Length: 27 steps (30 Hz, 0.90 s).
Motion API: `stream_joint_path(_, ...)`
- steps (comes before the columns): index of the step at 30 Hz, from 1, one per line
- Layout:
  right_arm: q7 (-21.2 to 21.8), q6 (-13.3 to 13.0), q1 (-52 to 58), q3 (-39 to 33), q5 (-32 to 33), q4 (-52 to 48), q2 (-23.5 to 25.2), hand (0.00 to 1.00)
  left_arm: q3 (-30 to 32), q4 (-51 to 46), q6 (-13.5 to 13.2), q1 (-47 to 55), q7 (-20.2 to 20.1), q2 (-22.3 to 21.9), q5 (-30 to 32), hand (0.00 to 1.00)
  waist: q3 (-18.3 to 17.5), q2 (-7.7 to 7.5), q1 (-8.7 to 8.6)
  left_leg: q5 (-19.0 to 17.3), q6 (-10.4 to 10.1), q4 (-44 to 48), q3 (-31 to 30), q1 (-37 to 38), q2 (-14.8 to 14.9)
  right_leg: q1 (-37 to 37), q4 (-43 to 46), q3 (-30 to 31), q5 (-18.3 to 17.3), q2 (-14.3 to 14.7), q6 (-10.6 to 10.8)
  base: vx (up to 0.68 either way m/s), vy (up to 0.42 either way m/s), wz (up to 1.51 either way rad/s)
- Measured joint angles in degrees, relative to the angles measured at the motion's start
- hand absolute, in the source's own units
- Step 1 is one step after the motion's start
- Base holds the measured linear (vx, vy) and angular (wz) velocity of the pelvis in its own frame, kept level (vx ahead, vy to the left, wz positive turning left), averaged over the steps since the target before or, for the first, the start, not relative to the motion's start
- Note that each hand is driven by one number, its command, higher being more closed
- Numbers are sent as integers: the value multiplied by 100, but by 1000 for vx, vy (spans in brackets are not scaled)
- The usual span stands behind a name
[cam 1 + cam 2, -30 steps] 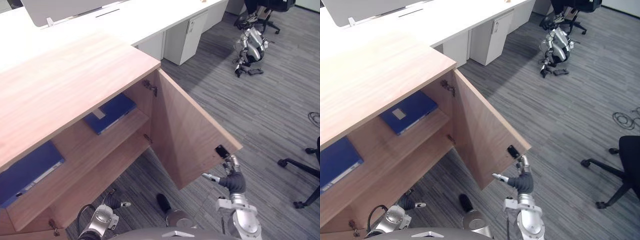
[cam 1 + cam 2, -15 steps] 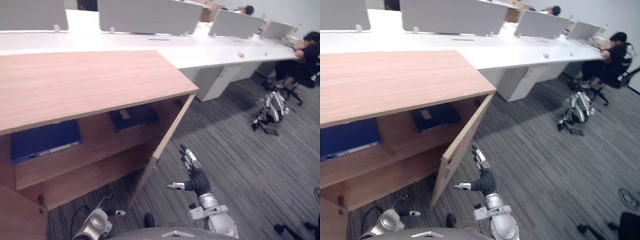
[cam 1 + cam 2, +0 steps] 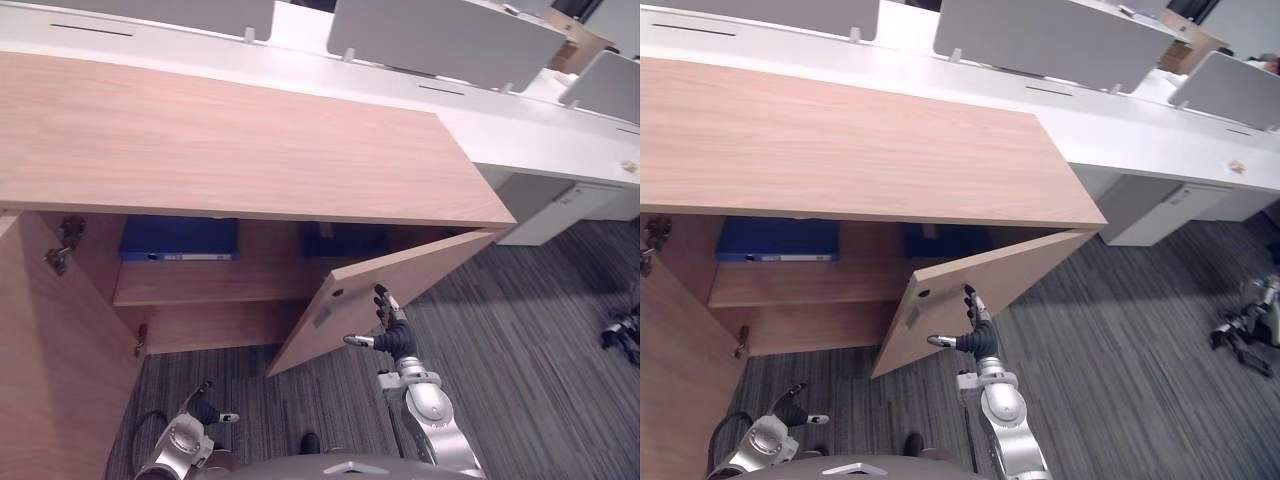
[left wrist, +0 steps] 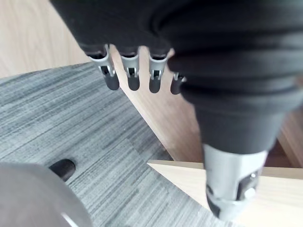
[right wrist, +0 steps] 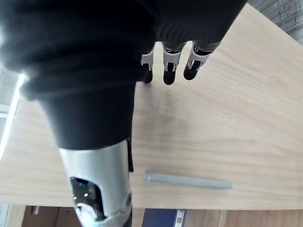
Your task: Walk over to the cabinet, pick up the folder, carry it to the office cabinet, place the folder inside the office cabinet, then close the office cabinet door
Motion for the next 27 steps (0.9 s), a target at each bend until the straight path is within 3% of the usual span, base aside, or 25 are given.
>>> stream_joint_path(4, -123, 7, -542, -37, -1, 481, -13, 0, 148, 4, 1, 41, 15, -33, -106, 0, 45, 156, 81, 377, 4, -534, -93, 189, 10, -38, -7, -14, 304, 57, -1, -33, 3, 14)
stream_joint_path(9, -177, 9, -1016, -56, -6, 960, -15, 0, 218, 13, 4, 87, 19, -37, -227, 0, 65, 237, 124, 670, -27, -956, -84, 274, -30, -113, -84, -8, 466, 47, 11, -79, 12, 2)
stream_joint_path(14, -178, 107, -1218, -63, -14, 1126, -16, 0, 371, 61, 59, 115, 77, -41, -336, 0, 64, 232, 158, 895, -122, -1292, -97, 341, -66, -115, -189, -6, 374, 27, 53, -96, -23, 1)
stream_joint_path(17, -173, 121, -1286, -158, -136, 1301, -38, 0, 384, 108, 73, 97, 86, -81, -388, 0, 56, 263, 117, 1166, -162, -1625, -113, 507, -164, -121, -144, -41, -70, -69, 199, -56, -59, 13)
stream_joint_path(20, -169, 128, -1178, -275, -227, 1312, -38, 0, 446, 180, 75, 69, 114, -186, -450, 0, 101, 434, 99, 1207, -205, -1625, -112, 523, -107, -115, -145, -38, -87, -19, 196, -49, -43, 0)
stream_joint_path(27, -161, 127, -682, -338, -589, 1676, -7, 0, 508, 179, 76, 73, 118, -225, -459, 0, 48, 374, 54, 1174, -172, -1624, -63, 517, -135, -65, -291, 26, 29, -18, 277, 23, 5, -3)
